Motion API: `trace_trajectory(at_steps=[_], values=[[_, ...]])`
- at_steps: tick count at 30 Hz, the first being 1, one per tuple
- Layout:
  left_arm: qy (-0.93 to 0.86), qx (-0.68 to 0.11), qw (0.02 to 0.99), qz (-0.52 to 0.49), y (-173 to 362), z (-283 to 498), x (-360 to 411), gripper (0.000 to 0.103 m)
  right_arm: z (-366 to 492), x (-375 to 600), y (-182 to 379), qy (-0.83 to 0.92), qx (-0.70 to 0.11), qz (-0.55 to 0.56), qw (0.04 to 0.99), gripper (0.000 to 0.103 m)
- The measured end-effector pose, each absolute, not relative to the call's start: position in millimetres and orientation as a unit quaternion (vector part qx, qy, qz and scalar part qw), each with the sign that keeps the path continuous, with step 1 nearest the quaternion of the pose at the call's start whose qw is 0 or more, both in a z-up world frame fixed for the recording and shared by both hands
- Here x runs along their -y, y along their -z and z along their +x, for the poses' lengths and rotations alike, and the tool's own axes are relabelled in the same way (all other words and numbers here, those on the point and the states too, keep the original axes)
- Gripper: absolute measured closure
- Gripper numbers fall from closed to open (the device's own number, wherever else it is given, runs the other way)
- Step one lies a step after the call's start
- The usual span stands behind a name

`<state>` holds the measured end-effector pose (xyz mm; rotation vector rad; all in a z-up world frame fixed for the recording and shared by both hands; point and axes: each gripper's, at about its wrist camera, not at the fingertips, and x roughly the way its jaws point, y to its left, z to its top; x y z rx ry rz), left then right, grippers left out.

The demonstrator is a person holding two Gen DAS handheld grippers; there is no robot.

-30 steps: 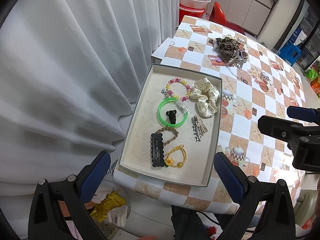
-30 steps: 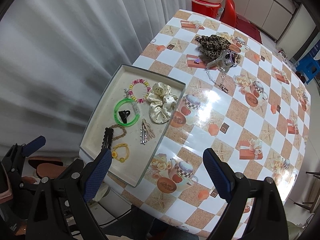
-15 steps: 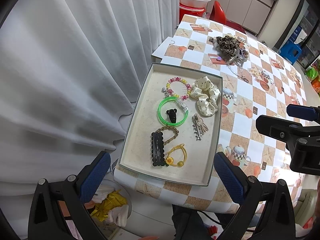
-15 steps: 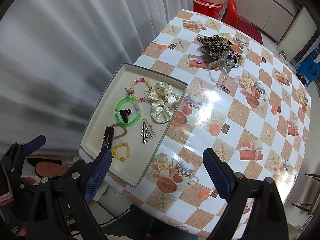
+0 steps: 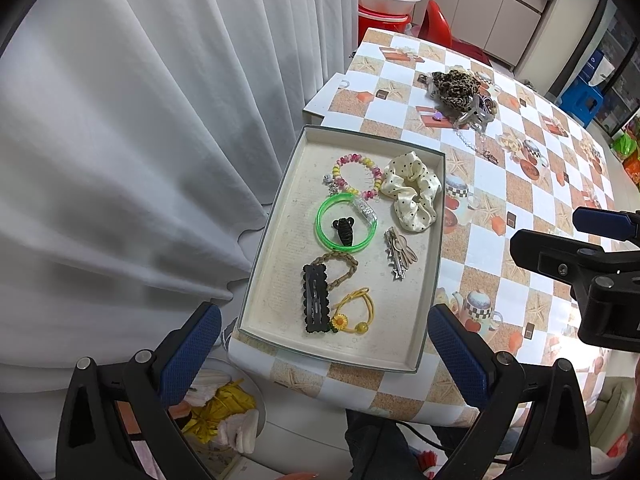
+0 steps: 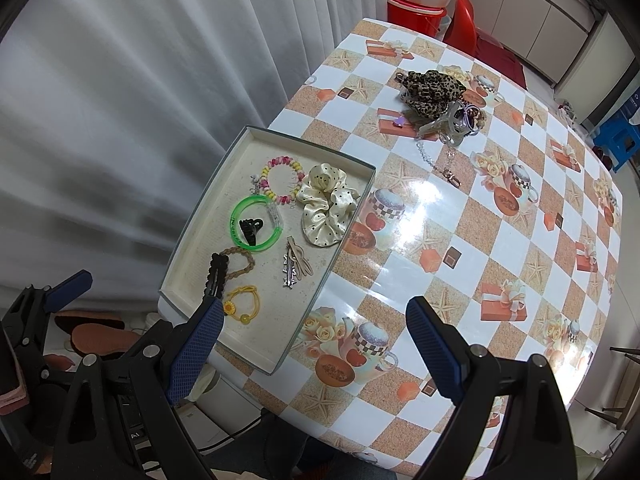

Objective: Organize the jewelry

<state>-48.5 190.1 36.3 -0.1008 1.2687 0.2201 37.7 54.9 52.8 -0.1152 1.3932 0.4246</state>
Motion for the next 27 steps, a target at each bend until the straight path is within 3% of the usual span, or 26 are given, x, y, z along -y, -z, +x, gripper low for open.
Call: trace_trajectory(at_steps=[27], values=[[-0.102, -0.591, 0.799, -0.045, -36.5, -50.0, -190.4, 0.000, 35.3, -58.0, -53.8, -0.192, -0.636, -0.051, 0.745, 0.009]])
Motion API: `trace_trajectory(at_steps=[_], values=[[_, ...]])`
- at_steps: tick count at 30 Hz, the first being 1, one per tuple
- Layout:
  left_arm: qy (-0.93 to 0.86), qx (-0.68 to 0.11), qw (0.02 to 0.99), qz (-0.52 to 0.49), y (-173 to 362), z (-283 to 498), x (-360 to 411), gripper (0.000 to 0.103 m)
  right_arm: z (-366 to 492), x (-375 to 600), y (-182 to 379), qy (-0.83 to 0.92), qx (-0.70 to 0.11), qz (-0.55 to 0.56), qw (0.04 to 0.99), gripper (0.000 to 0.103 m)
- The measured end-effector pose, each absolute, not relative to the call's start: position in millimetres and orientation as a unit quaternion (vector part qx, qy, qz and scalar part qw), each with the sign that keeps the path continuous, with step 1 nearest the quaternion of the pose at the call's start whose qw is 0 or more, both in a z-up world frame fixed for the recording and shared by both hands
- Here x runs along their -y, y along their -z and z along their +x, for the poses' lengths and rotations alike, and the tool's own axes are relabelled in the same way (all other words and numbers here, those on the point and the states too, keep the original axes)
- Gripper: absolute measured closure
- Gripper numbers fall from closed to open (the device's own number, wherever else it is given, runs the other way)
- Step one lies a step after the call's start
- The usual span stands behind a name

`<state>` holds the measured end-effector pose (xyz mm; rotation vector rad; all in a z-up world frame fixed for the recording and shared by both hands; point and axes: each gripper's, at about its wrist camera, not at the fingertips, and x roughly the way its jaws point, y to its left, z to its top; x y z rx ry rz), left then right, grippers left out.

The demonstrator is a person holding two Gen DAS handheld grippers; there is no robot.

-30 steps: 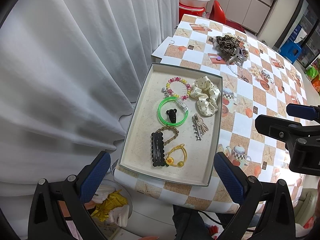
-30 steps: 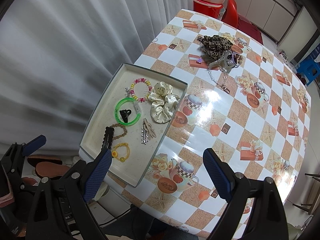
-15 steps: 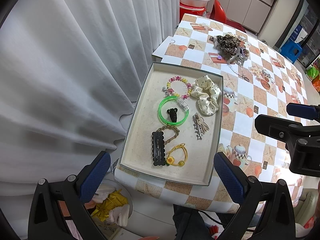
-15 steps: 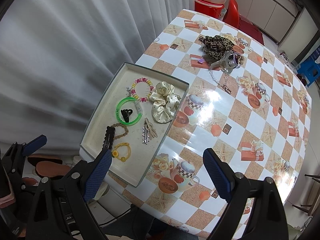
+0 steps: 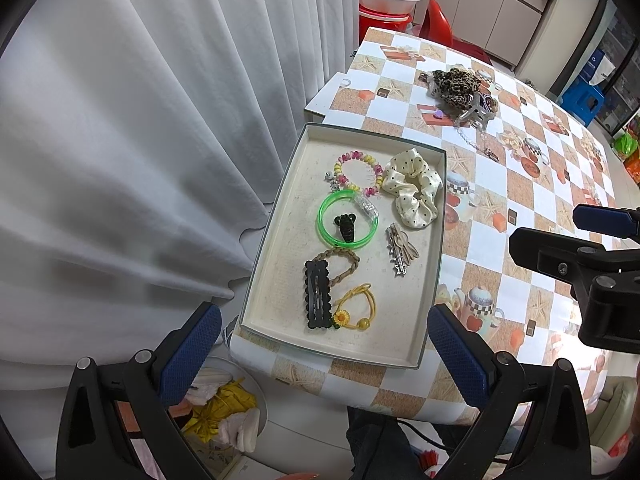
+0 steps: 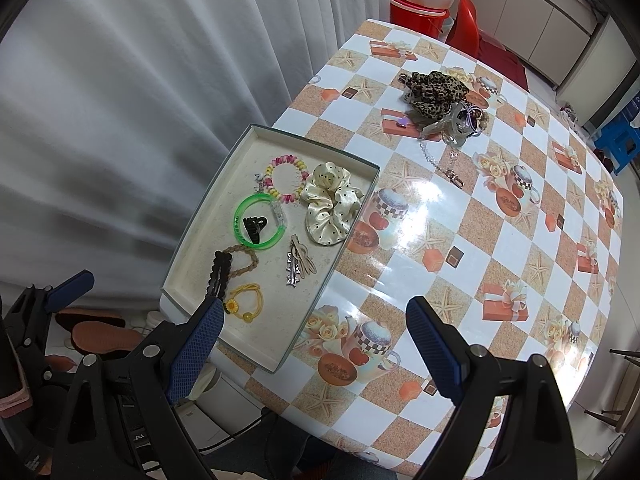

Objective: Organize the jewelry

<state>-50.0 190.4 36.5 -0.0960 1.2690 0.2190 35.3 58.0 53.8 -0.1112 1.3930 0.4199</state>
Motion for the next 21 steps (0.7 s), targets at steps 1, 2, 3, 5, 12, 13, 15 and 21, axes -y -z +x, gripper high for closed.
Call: trace_trajectory(at_steps=[1, 2, 3, 5, 12, 13, 15, 21], values=[[-0.102, -0.591, 0.799, -0.045, -36.3, -49.7, -190.5, 0.000, 35.2, -58.1, -53.9, -0.192, -0.636, -0.051, 0.746, 0.009], [-0.102, -0.591, 0.799, -0.045, -36.4, -50.0, -190.5, 0.000, 35.1, -58.1, -53.8, -0.192, -0.636, -0.051, 0.746, 0.009], [-0.102, -0.591, 0.799, -0.045, -36.3, -50.1, -190.4, 0.000, 34.9, -58.4, -54.0, -0.192, -0.636, -0.051, 0.746, 0.009], [-0.102, -0.591, 0.799, -0.045, -36.5, -50.2, -190.4, 0.000, 34.7, -58.1, -53.8, -0.192, -0.636, -0.051, 0.746, 0.009], [-0.102, -0.592, 0.798, -0.045, -35.6, -50.8, -190.8, 0.000, 34.1, -59.0, -53.8, -0.191, -0.636, -0.051, 0.746, 0.009], [-0.102, -0.592, 0.798, -0.045, -35.7, -50.7, -190.8, 0.000, 34.0, -58.6, -53.6, -0.191, -0.636, -0.051, 0.746, 0.009], [-0.103, -0.591, 0.799, -0.044, -35.7, -50.4, -190.6, 0.000, 34.0, -58.7, -53.6, -0.192, -0.636, -0.051, 0.746, 0.009], [-0.103, -0.591, 0.799, -0.044, -34.7, -53.3, -193.2, 0.000, 33.7, -58.8, -53.2, -0.192, -0.636, -0.051, 0.746, 0.009]])
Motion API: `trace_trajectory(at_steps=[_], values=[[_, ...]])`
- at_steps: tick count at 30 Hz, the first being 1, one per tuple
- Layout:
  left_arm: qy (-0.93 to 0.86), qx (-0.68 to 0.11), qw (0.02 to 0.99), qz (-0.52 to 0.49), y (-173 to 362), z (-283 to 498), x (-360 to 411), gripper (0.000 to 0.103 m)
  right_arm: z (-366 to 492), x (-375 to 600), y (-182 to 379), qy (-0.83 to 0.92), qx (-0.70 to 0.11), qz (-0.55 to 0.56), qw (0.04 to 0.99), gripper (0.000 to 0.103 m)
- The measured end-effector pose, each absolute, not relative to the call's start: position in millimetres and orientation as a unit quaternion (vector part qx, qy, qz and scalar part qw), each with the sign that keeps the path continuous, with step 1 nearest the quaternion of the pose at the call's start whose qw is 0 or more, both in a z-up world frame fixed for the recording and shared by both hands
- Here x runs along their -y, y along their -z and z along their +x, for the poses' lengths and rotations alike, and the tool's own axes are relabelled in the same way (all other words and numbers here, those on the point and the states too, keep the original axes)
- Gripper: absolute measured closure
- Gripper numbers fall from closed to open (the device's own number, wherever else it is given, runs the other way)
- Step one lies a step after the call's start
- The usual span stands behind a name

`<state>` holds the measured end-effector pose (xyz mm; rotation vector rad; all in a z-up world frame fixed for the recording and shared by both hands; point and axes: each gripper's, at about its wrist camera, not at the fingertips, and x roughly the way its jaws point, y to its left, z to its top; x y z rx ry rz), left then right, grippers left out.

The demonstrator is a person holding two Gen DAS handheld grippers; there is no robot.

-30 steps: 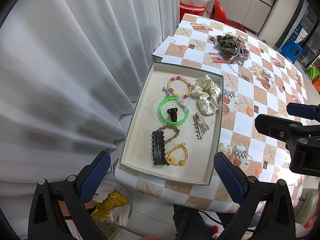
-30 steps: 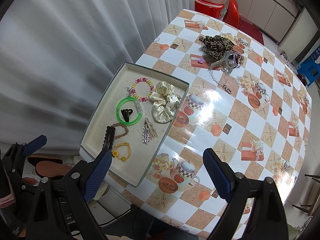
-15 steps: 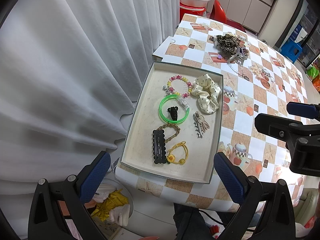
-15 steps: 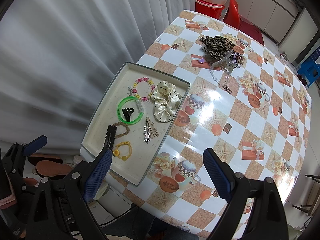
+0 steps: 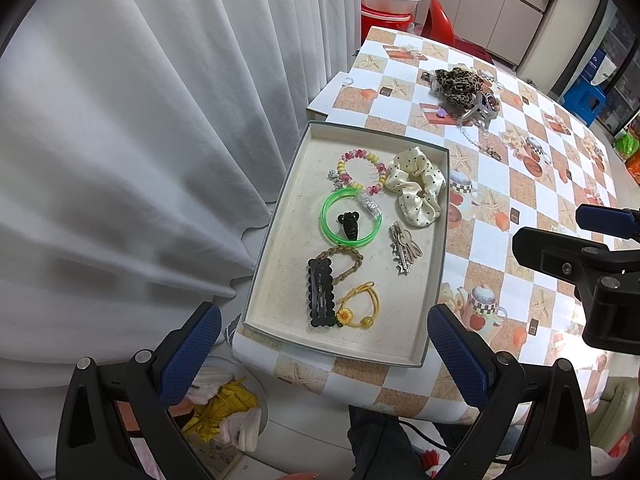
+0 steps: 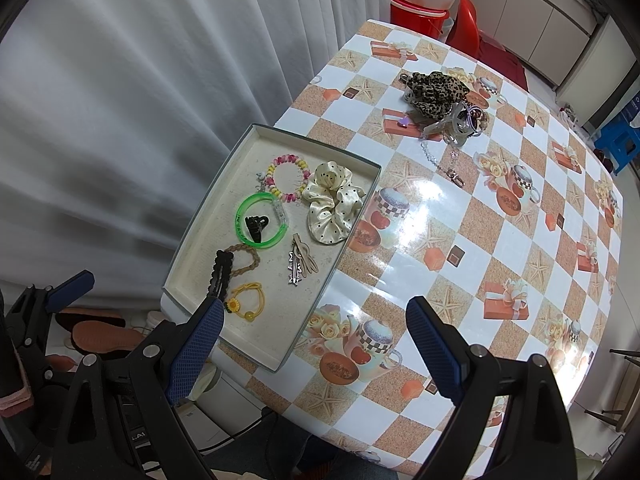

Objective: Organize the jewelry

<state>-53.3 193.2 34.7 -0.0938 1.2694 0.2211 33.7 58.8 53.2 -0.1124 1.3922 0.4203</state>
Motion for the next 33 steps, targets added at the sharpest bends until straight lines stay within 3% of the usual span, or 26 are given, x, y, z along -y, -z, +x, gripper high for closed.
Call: trace_trajectory(at_steps=[33], values=[[-0.118, -0.588, 0.798, -0.047, -30.0, -57.8, -200.7, 0.000, 32.5, -65.1, -53.2, -0.197, -0.637, -0.052, 0.743, 0.009]])
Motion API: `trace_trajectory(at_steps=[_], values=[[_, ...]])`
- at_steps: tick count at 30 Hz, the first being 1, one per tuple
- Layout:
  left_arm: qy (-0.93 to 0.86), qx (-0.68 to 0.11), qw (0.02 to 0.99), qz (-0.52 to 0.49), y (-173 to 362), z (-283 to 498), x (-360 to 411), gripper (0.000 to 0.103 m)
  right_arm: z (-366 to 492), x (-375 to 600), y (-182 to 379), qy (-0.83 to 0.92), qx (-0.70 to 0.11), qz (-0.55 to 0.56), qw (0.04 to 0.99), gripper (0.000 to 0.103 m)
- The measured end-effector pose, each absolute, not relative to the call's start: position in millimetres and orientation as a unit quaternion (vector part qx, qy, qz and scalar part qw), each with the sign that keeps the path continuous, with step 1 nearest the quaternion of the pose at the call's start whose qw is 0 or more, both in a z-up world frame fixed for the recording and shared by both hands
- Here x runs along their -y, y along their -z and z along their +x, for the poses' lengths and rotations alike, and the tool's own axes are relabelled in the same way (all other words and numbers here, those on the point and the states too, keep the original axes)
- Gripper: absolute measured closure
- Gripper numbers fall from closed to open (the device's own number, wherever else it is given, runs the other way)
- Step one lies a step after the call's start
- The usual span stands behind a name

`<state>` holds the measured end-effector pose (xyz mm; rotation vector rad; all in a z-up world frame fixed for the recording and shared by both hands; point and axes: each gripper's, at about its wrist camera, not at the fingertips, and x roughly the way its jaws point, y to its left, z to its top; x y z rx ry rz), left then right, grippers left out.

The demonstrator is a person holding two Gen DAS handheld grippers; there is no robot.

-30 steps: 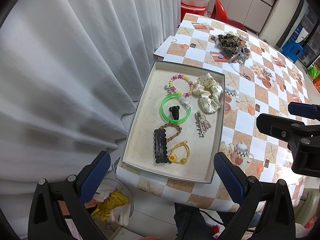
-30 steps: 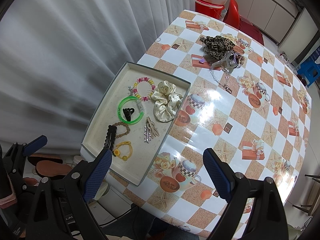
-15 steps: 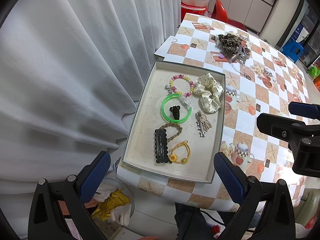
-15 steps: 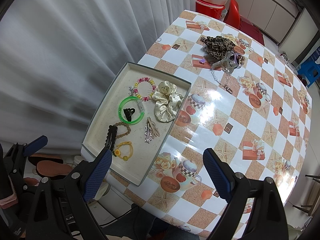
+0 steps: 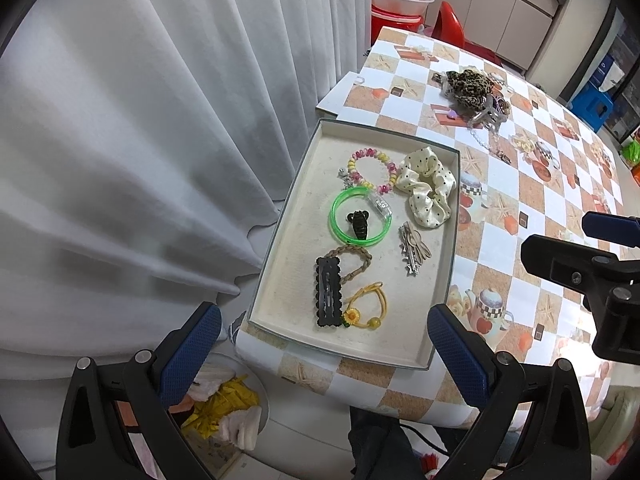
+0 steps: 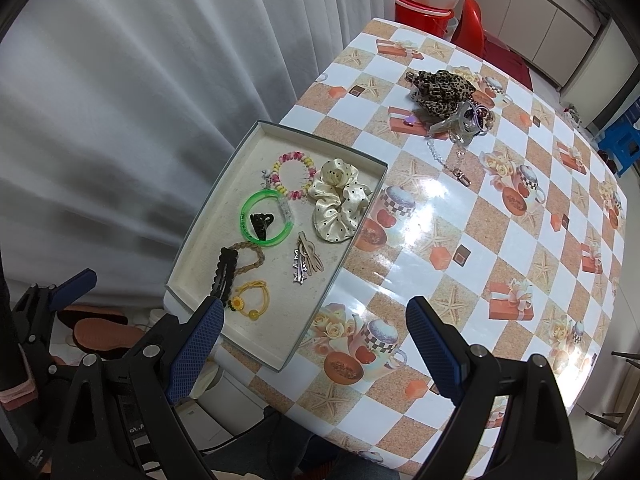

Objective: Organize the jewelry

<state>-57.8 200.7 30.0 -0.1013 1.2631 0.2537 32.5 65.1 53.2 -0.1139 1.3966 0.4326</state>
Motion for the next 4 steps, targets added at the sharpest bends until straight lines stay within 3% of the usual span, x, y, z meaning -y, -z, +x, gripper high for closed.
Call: trace_trajectory(at_steps=[4], values=[[-0.117, -0.592, 0.796, -0.044, -29.8, -55.8, -198.9, 0.000, 33.1, -60.4, -48.0, -0.198, -0.638, -0.048, 0.742, 0.009]])
